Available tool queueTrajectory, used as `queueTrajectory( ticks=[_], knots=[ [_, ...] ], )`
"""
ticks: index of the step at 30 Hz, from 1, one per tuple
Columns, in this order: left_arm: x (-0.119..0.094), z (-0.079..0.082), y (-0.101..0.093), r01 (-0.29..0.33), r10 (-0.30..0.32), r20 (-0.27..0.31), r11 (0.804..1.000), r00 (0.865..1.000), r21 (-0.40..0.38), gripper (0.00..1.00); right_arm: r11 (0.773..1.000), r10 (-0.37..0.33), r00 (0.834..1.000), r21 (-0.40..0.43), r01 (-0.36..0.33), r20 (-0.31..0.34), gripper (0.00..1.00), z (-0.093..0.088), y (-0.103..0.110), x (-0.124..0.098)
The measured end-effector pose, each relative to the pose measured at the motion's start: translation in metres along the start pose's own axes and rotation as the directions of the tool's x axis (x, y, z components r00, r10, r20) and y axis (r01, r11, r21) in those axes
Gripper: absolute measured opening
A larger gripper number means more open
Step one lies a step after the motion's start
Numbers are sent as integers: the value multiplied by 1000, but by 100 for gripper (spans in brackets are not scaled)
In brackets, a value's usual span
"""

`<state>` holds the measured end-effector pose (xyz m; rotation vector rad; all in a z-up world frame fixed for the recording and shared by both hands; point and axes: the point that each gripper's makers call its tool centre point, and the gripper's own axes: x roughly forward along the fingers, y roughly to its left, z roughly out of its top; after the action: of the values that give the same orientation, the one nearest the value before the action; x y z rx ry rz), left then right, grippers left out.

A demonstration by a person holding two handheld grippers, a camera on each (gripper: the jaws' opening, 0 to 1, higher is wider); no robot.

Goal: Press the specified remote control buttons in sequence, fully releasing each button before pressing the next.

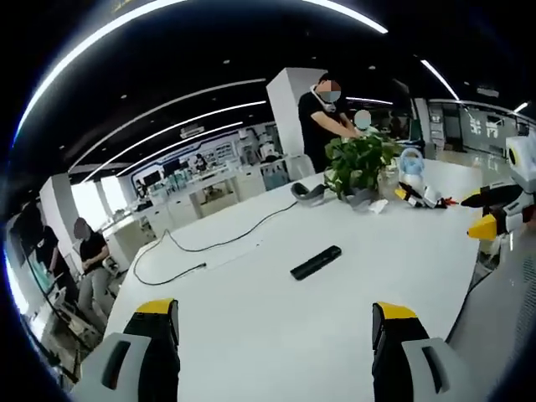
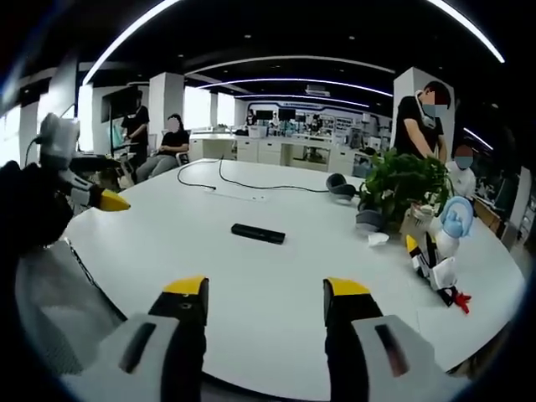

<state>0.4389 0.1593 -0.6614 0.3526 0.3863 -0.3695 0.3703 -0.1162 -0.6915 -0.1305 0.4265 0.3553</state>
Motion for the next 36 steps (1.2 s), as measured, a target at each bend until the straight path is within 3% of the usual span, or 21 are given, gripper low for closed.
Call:
queueTrajectory(
  ticks=[5, 18, 22, 25, 29, 32, 36],
  knots=[
    [25, 14, 2, 46, -45, -9, 994, 999, 99, 100, 1000, 2, 1000, 2, -2, -14, 54, -2, 0, 1],
    [81, 31, -8, 178, -169, -57, 958, 984, 223, 100, 999, -33, 999, 5, 33, -29, 53, -4, -6, 1],
    [94, 34, -9, 208, -196, -74, 951, 978, 229, 100, 1000, -26, 999, 3, 26, -47, 51, -7, -4, 1],
    [106, 34, -13, 251, -232, -103, 937, 967, 242, 100, 1000, -31, 998, -5, 31, -50, 51, -8, -5, 1],
    [120, 35, -15, 284, -257, -130, 923, 957, 260, 79, 999, -37, 998, -2, 37, -57, 50, -9, -6, 2],
    [135, 36, -20, 324, -292, -150, 906, 945, 273, 85, 999, -38, 997, -4, 38, -68, 50, -11, -6, 3],
    [150, 33, -23, 373, -329, -193, 886, 924, 277, 79, 999, -41, 996, -8, 40, -80, 49, -13, -6, 3]
  ],
)
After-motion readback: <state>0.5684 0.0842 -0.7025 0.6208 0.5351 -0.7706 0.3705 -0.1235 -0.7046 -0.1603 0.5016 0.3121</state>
